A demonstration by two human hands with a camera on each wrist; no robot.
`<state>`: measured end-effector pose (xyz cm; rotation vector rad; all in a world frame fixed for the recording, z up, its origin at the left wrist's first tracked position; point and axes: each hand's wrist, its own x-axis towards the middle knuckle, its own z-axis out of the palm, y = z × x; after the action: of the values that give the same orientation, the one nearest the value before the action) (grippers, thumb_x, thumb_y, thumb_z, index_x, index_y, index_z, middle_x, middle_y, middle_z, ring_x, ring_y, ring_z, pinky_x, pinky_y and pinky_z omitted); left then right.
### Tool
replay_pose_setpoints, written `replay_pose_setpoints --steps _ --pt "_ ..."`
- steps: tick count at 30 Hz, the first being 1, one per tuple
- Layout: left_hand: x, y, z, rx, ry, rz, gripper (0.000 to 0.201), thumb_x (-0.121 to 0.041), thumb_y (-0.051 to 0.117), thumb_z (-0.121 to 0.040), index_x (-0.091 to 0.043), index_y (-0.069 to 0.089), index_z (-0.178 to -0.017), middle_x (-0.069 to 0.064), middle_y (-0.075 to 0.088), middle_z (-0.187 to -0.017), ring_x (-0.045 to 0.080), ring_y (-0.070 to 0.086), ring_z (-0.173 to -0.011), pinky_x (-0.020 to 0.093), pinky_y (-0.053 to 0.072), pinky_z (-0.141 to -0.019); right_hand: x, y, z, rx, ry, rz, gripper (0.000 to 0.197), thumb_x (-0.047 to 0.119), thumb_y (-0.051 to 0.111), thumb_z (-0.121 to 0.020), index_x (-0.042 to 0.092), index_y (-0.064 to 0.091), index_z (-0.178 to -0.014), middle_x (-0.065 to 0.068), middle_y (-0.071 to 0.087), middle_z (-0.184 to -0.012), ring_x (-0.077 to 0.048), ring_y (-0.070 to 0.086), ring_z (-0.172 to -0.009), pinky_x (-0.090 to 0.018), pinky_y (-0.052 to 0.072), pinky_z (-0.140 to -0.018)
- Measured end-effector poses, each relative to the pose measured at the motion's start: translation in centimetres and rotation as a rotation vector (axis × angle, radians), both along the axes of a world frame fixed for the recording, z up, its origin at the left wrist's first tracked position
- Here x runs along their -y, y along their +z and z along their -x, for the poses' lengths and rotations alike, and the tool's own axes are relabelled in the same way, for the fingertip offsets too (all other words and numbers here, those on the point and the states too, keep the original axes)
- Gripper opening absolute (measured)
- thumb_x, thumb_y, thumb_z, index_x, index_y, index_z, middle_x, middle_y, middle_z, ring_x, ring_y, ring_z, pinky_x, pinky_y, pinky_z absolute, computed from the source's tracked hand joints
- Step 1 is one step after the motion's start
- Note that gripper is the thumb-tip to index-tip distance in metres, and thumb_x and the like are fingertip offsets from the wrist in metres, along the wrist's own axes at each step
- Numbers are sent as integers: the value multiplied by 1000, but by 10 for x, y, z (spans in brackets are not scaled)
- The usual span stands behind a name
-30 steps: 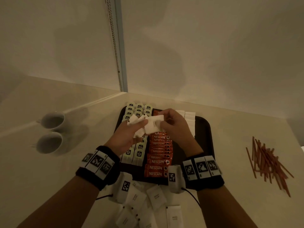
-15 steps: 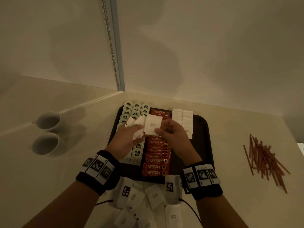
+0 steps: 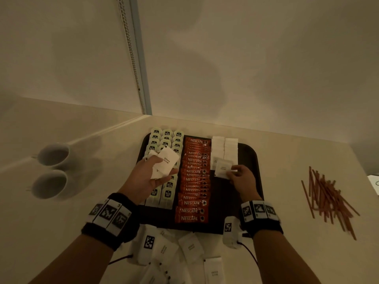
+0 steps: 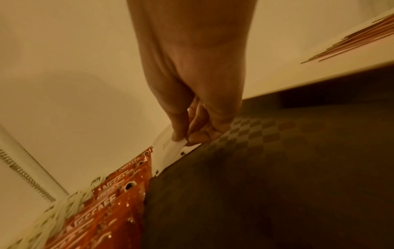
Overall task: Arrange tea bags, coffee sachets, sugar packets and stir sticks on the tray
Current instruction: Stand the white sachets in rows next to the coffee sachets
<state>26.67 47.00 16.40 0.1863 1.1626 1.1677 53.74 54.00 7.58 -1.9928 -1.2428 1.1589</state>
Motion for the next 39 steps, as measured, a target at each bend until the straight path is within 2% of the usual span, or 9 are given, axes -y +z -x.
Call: replay_pose_setpoints --steps 6,13,19,21,24,28,33,36,39 --pt "2 0 0 -12 3 30 14 -10 45 -96 -12 52 -108 19 65 -99 33 70 -78 27 55 -46 -8 -3 12 70 40 -6 21 13 69 -83 12 57 -100 -9 62 -113 -21 60 -102 -37 53 -88" --pt "2 2 2 31 23 17 28 -11 42 -96 -9 46 -124 21 64 -104 36 69 -80 28 55 -47 -14 -2 19 207 79 -85 18 12 69 -83 6 60 -98 -9 63 -103 -11 54 -87 -13 40 -66" --pt "2 6 -2 -15 1 5 13 -12 45 -97 -13 54 -106 17 68 -93 31 72 -70 26 55 -47 -13 1 23 281 115 -146 19 17 68 -84 6 60 -97 -8 63 -97 -15 59 -86 -21 45 -73" --pt "2 5 -3 -44 -25 -15 16 -13 46 -98 -12 54 -112 18 68 -97 28 72 -70 25 54 -46 -11 18 35 217 150 -237 16 22 65 -87 10 61 -97 0 63 -93 -10 58 -81 -16 43 -69" --pt "1 7 -7 -108 -74 -28 16 -13 46 -98 -13 55 -111 17 68 -95 26 71 -69 23 48 -42 0 57 66 -88 335 -271 14 34 58 -90 22 61 -97 11 63 -92 0 59 -83 -14 44 -69" --pt "1 11 -13 -235 -149 -33 11 -14 49 -97 -20 58 -98 11 69 -85 22 65 -65 20 41 -40 9 86 98 -228 587 -233 24 31 57 -92 21 62 -113 3 66 -102 -6 62 -93 -15 51 -77" --pt "5 14 -13 -302 -192 -87 13 -21 60 -92 -17 63 -103 3 73 -79 17 67 -63 23 41 -46 12 88 105 -385 428 -198 13 19 57 -92 9 64 -99 -11 65 -97 -19 61 -83 -27 52 -73" --pt "5 12 -11 -395 -168 -104 20 -16 66 -87 -14 64 -107 5 72 -88 16 67 -66 24 42 -48 19 89 101 -512 365 -125 4 12 58 -91 8 57 -91 -10 65 -89 -14 59 -72 -22 49 -63" --pt "1 13 -10 -459 -86 -98 14 -13 67 -86 -15 64 -100 6 71 -81 16 64 -60 21 39 -43 30 89 96 -534 418 -42 16 11 62 -88 4 54 -101 -8 70 -92 -19 68 -78 -32 55 -74"
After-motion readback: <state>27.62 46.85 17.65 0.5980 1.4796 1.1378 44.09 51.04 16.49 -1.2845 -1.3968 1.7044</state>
